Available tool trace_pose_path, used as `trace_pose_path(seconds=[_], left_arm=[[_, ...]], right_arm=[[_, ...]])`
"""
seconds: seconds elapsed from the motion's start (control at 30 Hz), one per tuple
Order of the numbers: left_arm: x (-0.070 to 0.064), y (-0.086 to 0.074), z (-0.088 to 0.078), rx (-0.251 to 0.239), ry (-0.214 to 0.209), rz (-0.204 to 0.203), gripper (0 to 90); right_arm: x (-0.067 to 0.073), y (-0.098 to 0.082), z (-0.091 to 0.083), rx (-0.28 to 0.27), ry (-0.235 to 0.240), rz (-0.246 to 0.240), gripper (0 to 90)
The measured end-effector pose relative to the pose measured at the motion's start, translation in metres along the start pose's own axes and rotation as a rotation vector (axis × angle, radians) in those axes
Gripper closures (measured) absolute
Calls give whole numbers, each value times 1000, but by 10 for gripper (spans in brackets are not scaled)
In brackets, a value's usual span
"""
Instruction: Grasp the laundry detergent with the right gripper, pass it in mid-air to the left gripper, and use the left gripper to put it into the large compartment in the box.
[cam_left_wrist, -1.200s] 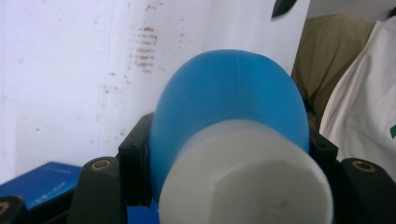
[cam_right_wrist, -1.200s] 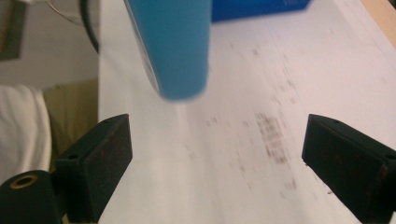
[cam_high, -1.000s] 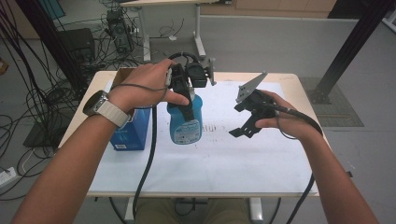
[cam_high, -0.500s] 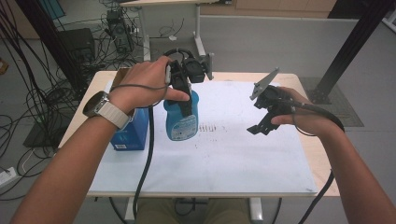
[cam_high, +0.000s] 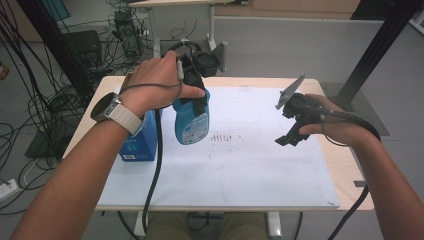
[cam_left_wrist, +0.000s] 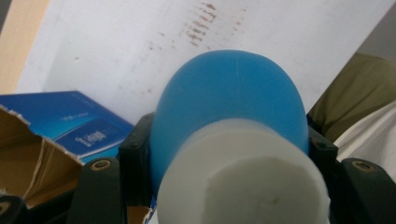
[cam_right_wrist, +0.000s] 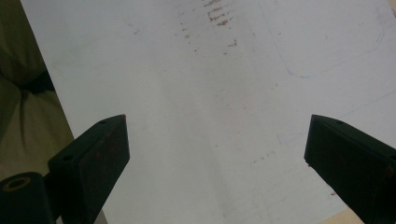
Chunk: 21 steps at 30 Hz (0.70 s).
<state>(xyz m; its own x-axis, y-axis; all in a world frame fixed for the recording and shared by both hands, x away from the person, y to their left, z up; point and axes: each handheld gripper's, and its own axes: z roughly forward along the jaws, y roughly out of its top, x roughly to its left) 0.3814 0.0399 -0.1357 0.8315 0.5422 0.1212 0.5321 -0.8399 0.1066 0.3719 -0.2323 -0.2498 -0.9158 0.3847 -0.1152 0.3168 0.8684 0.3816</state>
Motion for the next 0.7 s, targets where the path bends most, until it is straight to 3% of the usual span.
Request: trace_pose_path(seconds=[0.1,0.7], left_arm=[[4,-1,-6,-5,0,-46,375],[11,-2,-26,17,20,-190,375]], right_arm=[[0,-1,0,0,0,-3,68],[-1,-6,0,6,9,-24,72]])
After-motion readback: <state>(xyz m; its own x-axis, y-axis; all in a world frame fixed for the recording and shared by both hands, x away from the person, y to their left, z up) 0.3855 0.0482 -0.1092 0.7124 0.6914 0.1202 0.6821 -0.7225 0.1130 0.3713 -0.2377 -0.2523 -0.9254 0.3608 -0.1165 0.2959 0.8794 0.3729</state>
